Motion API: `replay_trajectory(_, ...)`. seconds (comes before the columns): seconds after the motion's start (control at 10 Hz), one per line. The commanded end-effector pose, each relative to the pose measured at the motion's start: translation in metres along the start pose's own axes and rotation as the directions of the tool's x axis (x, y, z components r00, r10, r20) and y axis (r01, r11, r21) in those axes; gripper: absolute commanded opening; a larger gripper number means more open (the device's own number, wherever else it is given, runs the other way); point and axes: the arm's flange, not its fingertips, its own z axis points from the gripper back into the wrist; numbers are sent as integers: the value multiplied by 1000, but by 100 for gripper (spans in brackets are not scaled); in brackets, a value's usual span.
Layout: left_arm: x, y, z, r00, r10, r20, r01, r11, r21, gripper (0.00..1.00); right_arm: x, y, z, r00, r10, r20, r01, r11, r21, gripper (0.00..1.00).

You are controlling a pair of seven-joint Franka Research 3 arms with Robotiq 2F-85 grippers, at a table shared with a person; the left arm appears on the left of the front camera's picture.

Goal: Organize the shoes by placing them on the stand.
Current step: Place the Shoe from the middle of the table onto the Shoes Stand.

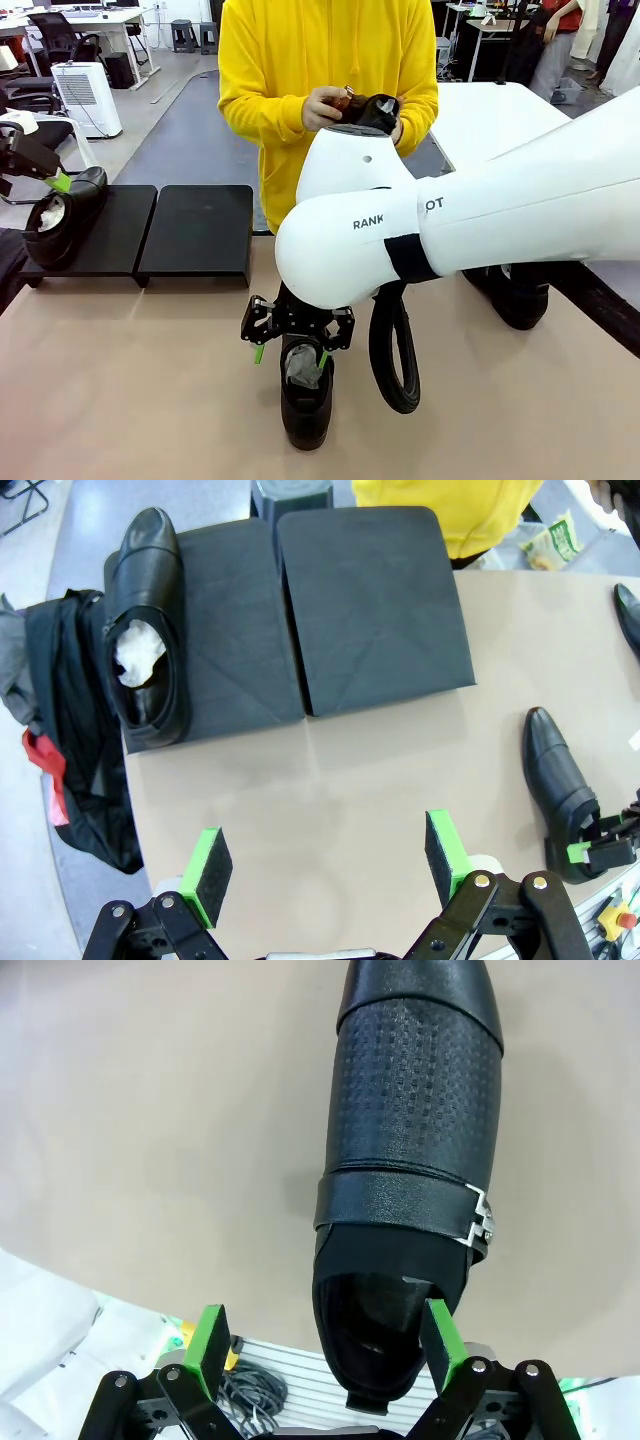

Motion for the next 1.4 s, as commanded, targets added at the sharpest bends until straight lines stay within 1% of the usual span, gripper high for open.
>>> replay_trajectory(0.0,-1,1,-1,1000,4,15,-4,1000,-16,100,1,4,1,1000,-4,17,4,1000,-14,100)
replay_trajectory(0.1,-1,1,-1,1000,4,15,-4,1000,-16,100,0,0,0,1000,0,0,0,1000,0,100)
replay_trajectory(0.2,0,0,0,1000,0,0,0,1000,0,100,-20,3,23,991,28,134,-12,993,-119,100)
replay_trajectory(0.3,-22,-36,-2,1000,8,-24,-10,996,-88,100,-26,-25,46,987,-25,159,45,991,-124,100)
replay_trajectory(0.4,-42,-69,4,999,10,-42,-15,992,-127,100,-27,-58,64,975,-121,184,146,981,-127,100)
replay_trajectory(0.5,-59,-96,14,996,53,-67,-63,987,-146,100,-27,-87,76,956,-217,197,244,962,-124,100)
replay_trajectory(0.6,-75,-117,23,985,135,-111,-151,975,-161,100,-27,-112,83,933,-299,201,327,937,-125,100)
replay_trajectory(0.7,-86,-130,29,971,170,-169,-197,968,-159,100,-30,-131,88,911,-361,198,385,917,-101,100)
replay_trajectory(0.8,-92,-139,30,952,232,-199,-264,953,-151,100,-32,-150,93,885,-421,197,440,895,-66,100)
replay_trajectory(0.9,-90,-141,30,954,244,-172,-270,952,-147,100,-31,-165,94,860,-478,179,491,871,-31,100)
replay_trajectory(1.0,-88,-140,25,973,149,-177,-177,972,-152,100,-29,-177,92,833,-533,152,540,842,-5,100)
replay_trajectory(1.1,-88,-140,25,973,149,-177,-177,972,-152,100,-25,-184,85,829,-548,114,551,834,5,100)
replay_trajectory(1.2,-93,-147,30,962,196,-190,-225,964,-143,100,-20,-190,79,814,-576,71,577,817,9,100)
replay_trajectory(1.3,-103,-162,24,967,172,-188,-191,978,-85,100,-16,-193,81,796,-604,45,604,797,4,100)
